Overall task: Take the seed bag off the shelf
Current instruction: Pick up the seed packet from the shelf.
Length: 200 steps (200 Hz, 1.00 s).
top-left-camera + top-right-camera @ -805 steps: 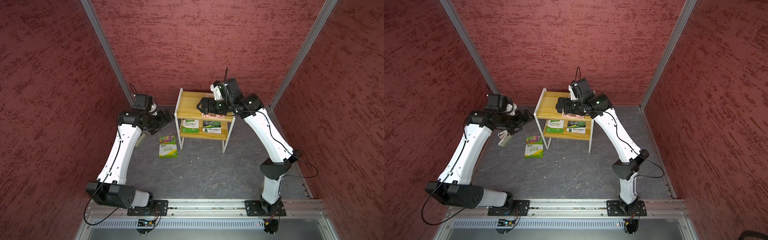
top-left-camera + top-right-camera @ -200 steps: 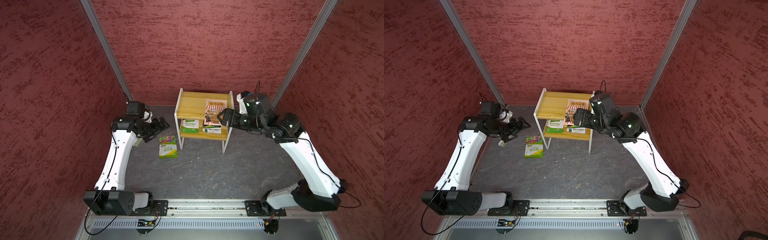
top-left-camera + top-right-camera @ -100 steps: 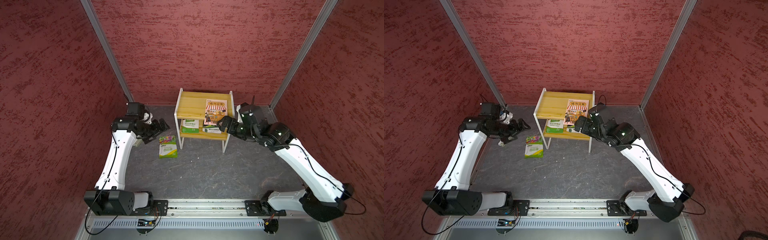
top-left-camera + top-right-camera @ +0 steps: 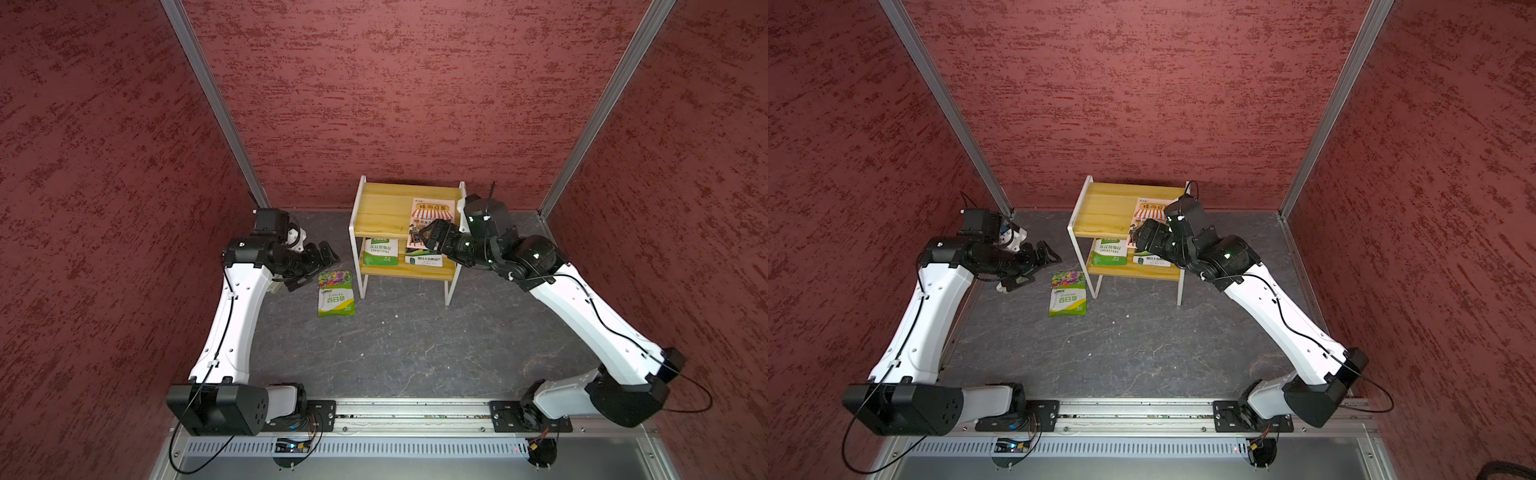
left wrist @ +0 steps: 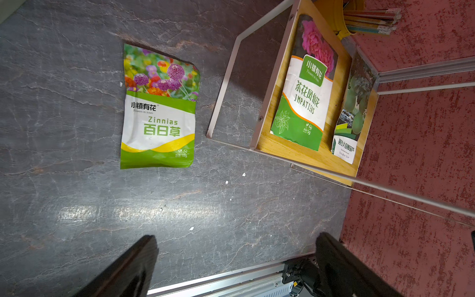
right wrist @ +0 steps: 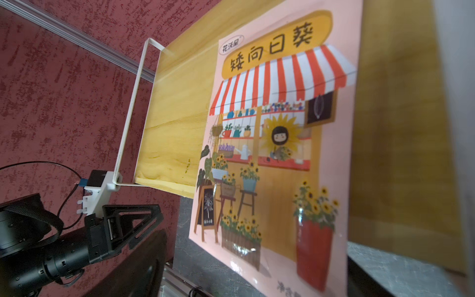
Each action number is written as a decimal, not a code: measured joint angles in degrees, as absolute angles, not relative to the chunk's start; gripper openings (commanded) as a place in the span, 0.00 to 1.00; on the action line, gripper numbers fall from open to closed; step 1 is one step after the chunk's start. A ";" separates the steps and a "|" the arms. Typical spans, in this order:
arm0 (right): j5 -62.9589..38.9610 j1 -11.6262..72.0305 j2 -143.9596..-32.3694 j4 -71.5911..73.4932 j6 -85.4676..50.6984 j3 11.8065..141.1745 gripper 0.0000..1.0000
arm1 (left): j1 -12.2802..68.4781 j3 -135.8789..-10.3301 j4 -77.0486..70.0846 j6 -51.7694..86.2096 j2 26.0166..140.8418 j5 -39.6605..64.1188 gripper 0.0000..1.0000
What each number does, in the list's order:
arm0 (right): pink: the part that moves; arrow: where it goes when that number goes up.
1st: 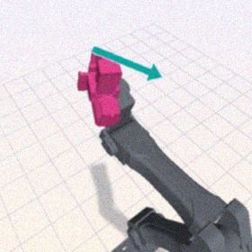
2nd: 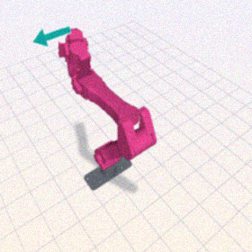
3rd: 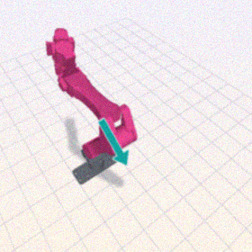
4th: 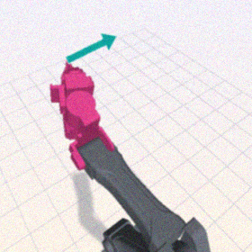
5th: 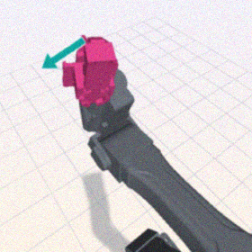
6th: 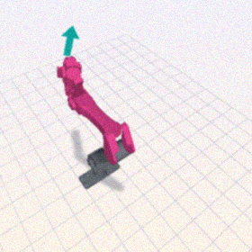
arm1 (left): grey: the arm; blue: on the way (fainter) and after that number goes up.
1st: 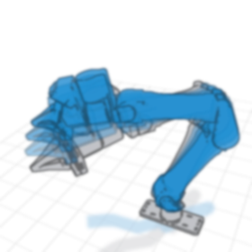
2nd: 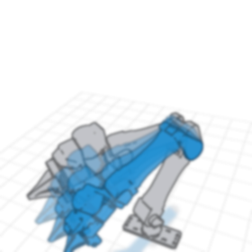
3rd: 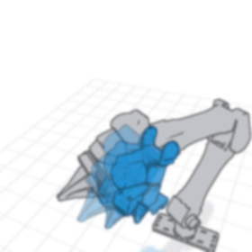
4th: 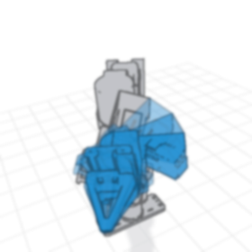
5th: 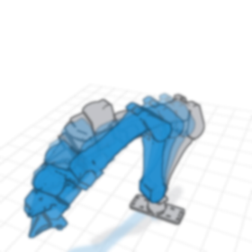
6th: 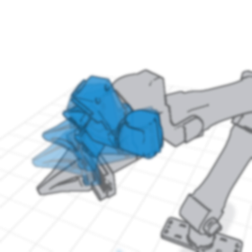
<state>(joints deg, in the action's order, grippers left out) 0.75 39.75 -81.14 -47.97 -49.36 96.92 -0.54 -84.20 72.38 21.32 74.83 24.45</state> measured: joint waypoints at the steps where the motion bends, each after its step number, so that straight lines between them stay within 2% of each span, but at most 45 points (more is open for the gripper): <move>1: 0.69 39.75 -81.14 -47.86 -49.32 96.92 0.76 | -0.54 -84.20 72.38 21.30 74.83 24.47 1.00; 41: 0.10 39.64 -81.14 -44.64 -50.06 96.90 0.53 | -0.64 -84.20 72.38 21.10 74.83 25.06 1.00; 75: 0.03 39.55 -81.10 -42.78 -50.30 96.38 0.21 | -0.64 -84.18 72.36 21.10 74.85 25.45 1.00; 85: -0.01 39.51 -81.10 -42.33 -50.59 95.96 0.09 | -0.64 -84.16 72.34 21.10 74.85 25.47 1.00; 95: -0.05 39.46 -81.10 -41.85 -50.57 95.61 0.02 | -0.64 -84.16 72.34 21.10 74.89 25.50 1.00; 108: -0.25 39.31 -81.12 -41.30 -50.89 95.39 0.00 | -0.64 -84.16 72.31 21.10 74.91 25.54 1.00; 200: -2.63 37.67 -81.65 -34.87 -51.64 95.24 0.00 | -0.71 -84.16 72.27 21.04 74.94 25.69 1.00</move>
<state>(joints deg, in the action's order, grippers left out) -2.63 37.67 -81.65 -34.87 -51.64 95.24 -0.71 -84.16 72.27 21.04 74.94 25.69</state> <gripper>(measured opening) 0.037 0.996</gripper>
